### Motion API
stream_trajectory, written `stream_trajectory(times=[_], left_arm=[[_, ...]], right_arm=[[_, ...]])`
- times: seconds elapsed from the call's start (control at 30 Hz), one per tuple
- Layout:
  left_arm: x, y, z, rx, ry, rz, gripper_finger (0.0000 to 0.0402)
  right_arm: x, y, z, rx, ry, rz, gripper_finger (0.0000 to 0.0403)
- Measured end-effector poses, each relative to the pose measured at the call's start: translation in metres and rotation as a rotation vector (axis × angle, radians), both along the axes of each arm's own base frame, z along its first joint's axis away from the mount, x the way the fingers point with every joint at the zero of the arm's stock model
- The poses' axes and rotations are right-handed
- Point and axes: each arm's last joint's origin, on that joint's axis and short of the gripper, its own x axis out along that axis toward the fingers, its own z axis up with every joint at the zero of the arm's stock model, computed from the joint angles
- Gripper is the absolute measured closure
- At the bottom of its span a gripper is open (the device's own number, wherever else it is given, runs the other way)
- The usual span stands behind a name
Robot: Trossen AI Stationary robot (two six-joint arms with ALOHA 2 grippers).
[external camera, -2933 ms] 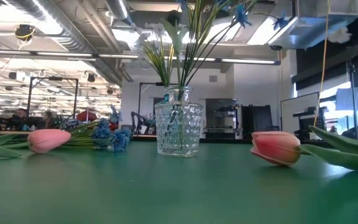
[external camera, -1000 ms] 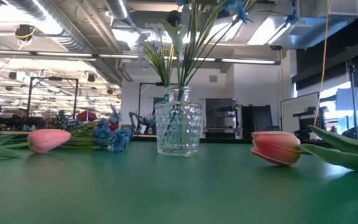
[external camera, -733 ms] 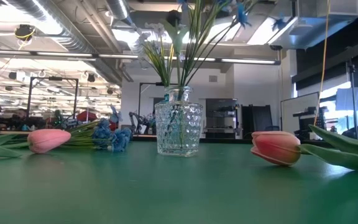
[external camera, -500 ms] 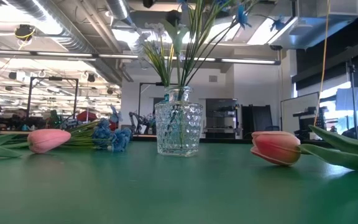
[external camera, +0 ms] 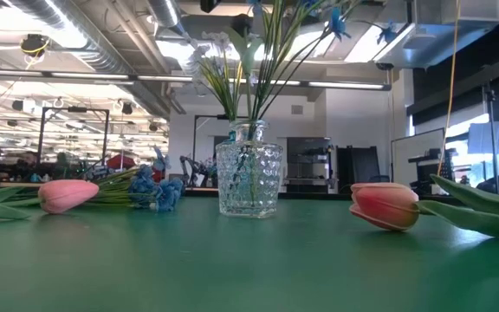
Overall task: Sort flowers into vase by color
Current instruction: Put the white flowers into the blue vase
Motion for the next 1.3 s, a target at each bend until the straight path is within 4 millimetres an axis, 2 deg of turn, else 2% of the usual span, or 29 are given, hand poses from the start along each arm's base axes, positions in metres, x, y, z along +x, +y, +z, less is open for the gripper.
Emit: stream_trajectory(times=[0.13,0.37,0.67,0.83,1.1,1.3], left_arm=[[-0.009,0.0,0.009,0.012,-0.03,0.007,0.0331],[-0.023,-0.001,0.022,0.02,-0.078,0.017,0.0334],[-0.023,0.001,0.021,0.053,-0.062,0.077,0.0338],[-0.025,0.001,0.017,0.079,-0.013,0.132,0.0385],[-0.025,-0.003,0.016,0.174,0.009,0.225,0.0401],[-0.025,-0.004,0.018,0.266,0.007,0.322,0.0401]], right_arm=[[-0.001,0.0,-0.003,0.022,0.016,0.01,0.0402],[-0.002,0.0,-0.003,0.035,0.013,0.009,0.0402],[-0.002,0.0,-0.003,0.034,0.015,0.008,0.0402],[-0.001,0.0,-0.002,0.038,0.0,0.011,0.0401],[0.003,0.001,0.009,0.047,-0.144,-0.029,0.0362],[-0.007,-0.001,0.022,0.123,-0.283,-0.045,0.0309]])
